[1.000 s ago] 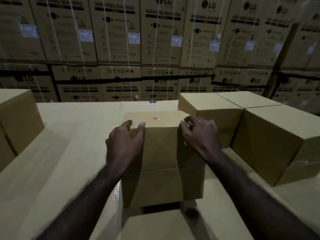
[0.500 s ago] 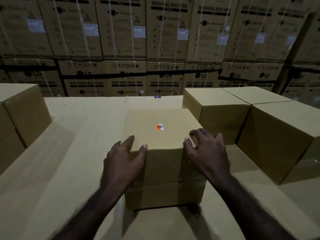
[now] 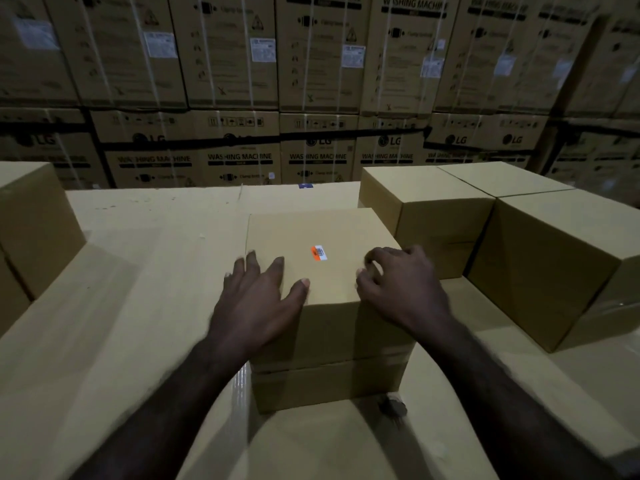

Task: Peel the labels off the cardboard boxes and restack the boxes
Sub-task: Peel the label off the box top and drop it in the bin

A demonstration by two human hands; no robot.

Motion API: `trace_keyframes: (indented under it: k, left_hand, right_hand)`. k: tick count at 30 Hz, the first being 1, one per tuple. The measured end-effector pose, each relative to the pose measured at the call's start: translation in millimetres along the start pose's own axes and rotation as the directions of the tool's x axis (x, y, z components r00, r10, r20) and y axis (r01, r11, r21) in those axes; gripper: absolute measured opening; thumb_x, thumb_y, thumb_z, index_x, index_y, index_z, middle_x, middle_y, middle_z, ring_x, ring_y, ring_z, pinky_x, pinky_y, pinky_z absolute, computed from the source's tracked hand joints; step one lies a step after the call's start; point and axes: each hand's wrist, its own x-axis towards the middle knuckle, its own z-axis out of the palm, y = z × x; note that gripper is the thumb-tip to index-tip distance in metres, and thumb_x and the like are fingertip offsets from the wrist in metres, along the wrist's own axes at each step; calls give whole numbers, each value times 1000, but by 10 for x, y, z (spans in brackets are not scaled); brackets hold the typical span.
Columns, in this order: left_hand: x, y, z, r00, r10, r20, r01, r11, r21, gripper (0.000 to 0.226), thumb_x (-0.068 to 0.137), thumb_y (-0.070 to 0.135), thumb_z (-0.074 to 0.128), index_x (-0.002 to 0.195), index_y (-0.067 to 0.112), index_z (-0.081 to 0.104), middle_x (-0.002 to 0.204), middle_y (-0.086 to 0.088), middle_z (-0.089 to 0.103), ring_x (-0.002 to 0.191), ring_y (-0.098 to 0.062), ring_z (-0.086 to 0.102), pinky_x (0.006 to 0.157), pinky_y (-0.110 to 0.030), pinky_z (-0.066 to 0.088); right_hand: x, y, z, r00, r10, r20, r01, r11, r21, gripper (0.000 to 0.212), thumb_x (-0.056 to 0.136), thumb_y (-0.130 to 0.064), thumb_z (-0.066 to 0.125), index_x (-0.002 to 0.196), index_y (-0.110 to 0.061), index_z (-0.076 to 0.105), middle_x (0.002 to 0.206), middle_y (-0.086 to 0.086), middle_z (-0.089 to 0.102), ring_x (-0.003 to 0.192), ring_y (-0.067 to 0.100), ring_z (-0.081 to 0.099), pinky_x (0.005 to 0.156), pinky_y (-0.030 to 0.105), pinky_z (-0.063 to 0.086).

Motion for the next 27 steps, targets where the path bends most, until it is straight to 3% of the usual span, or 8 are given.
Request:
trace_keyframes:
  k: [3, 7, 11, 13, 16, 20, 24, 27]
  left_hand:
    - [178, 47, -17, 999, 26, 38, -30, 994, 105, 67, 96, 60, 27, 152, 25, 22, 159, -17, 15, 147, -34, 10, 118, -52, 11]
    - [310, 67, -37, 996, 36, 82, -47, 989, 137, 66, 97, 57, 26, 153, 22, 18, 160, -17, 14, 147, -33, 9, 119, -53, 8]
    - [306, 49, -15, 995, 34, 92, -47, 989, 142, 67, 97, 59, 22, 154, 24, 13, 162, -13, 6, 149, -30, 3, 119, -52, 4]
    - [284, 59, -5, 996, 34, 85, -47, 987, 155, 68, 97, 59, 20, 154, 24, 11, 162, -12, 4, 149, -29, 1, 120, -50, 2]
    - [271, 71, -4, 997, 28, 78, -41, 985, 170, 68, 97, 60, 18, 154, 25, 9, 162, -11, 2, 149, -29, -1, 120, -50, 1]
    - [263, 92, -9, 997, 16, 82, -31, 982, 188, 68, 97, 60, 17, 155, 26, 8, 162, -10, 0, 149, -28, -3, 120, -49, -1]
    - [250, 97, -20, 996, 16, 84, -32, 981, 190, 67, 97, 60, 16, 155, 26, 6, 162, -10, -3, 149, -27, -5, 120, -48, -3]
    - [242, 109, -31, 996, 14, 91, -32, 980, 197, 67, 97, 59, 15, 155, 26, 5, 162, -10, -4, 149, -27, -6, 120, -48, -4]
  right_hand:
    - [233, -106, 38, 994, -62, 95, 51, 993, 111, 36, 95, -41, 51, 126, -26, 60, 122, 0, 64, 123, 24, 43, 93, 38, 41]
    - [516, -202, 118, 978, -110, 177, 53, 953, 298, 34, 94, -31, 53, 127, -26, 61, 121, 5, 64, 119, 26, 52, 91, 41, 51]
    - [727, -289, 122, 960, -167, 226, 48, 890, 453, 34, 97, -13, 51, 129, -18, 63, 138, 4, 57, 121, 18, 53, 75, 13, 40]
    - [809, -311, 144, 953, -189, 239, 57, 881, 470, 37, 97, -6, 48, 128, -18, 63, 140, 4, 55, 124, 18, 52, 71, 8, 37]
    - [887, -335, 189, 942, -220, 252, 79, 878, 472, 43, 92, 4, 46, 122, -19, 66, 139, 4, 56, 126, 21, 51, 79, 17, 44]
    - [929, -337, 246, 939, -247, 238, 123, 891, 437, 45, 87, 8, 51, 113, -23, 70, 134, 3, 60, 124, 23, 52, 95, 41, 51]
    - [936, -322, 274, 945, -225, 238, 97, 886, 454, 39, 86, 6, 54, 104, -26, 69, 128, 3, 62, 119, 23, 55, 90, 39, 53]
    - [951, -330, 286, 940, -236, 246, 106, 888, 446, 38, 86, 5, 54, 100, -28, 66, 127, 4, 62, 119, 25, 53, 95, 46, 49]
